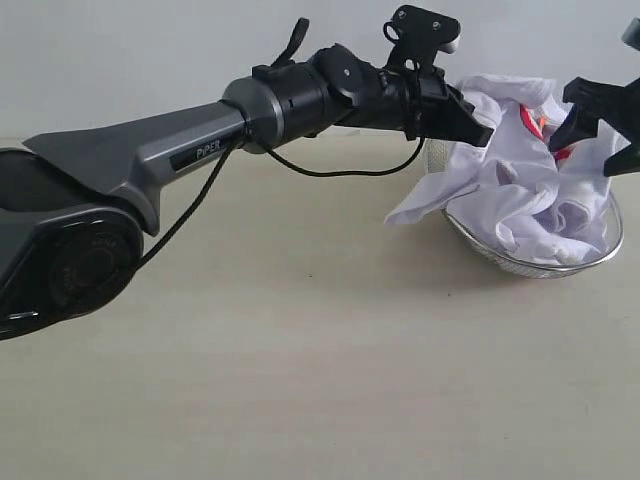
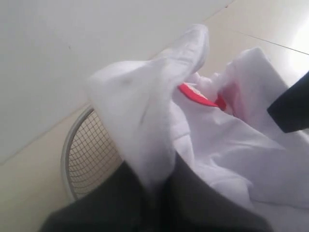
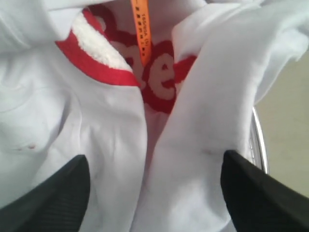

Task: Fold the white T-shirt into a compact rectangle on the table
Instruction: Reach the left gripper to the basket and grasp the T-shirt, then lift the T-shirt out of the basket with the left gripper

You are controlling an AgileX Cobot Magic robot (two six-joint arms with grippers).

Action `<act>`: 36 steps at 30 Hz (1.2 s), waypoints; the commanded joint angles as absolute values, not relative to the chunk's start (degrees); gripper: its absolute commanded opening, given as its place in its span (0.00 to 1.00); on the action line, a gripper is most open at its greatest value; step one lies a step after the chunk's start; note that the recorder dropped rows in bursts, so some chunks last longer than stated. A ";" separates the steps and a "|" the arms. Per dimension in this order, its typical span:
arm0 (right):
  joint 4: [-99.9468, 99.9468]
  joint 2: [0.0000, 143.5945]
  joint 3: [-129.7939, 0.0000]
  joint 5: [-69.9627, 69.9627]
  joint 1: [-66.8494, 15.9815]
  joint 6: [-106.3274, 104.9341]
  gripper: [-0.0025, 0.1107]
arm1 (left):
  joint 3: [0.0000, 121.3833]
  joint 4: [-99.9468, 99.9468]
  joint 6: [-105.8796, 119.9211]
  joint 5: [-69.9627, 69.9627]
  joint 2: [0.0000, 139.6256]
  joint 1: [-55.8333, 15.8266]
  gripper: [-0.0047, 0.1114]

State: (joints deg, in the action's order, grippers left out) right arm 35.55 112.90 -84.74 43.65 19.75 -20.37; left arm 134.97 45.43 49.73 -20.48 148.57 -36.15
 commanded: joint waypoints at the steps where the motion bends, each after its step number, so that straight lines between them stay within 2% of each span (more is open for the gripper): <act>1: 35.18 110.55 -84.66 42.55 20.01 -20.39 0.62 | 135.37 45.15 49.23 -20.59 148.18 -35.89 0.08; 12: 30.52 112.28 -84.66 40.65 20.01 -18.19 0.62 | 135.37 45.15 49.23 -20.59 148.18 -35.89 0.08; 23: 36.75 118.40 -84.66 39.03 19.48 -19.97 0.60 | 135.37 45.15 49.23 -20.59 148.18 -35.89 0.08; 26: 36.75 118.94 -84.66 38.26 18.83 -20.10 0.45 | 135.37 45.15 49.23 -20.59 148.18 -35.89 0.08; 30: 37.32 119.10 -84.66 38.02 18.70 -20.28 0.07 | 135.37 45.15 49.23 -20.59 148.08 -35.89 0.08; 31: 37.32 119.10 -84.66 38.13 18.70 -20.52 0.02 | 135.37 45.15 49.23 -20.59 147.96 -35.89 0.08; 36: 38.43 118.33 -84.66 39.72 18.70 -21.56 0.02 | 135.37 45.15 49.23 -21.00 146.59 -35.89 0.08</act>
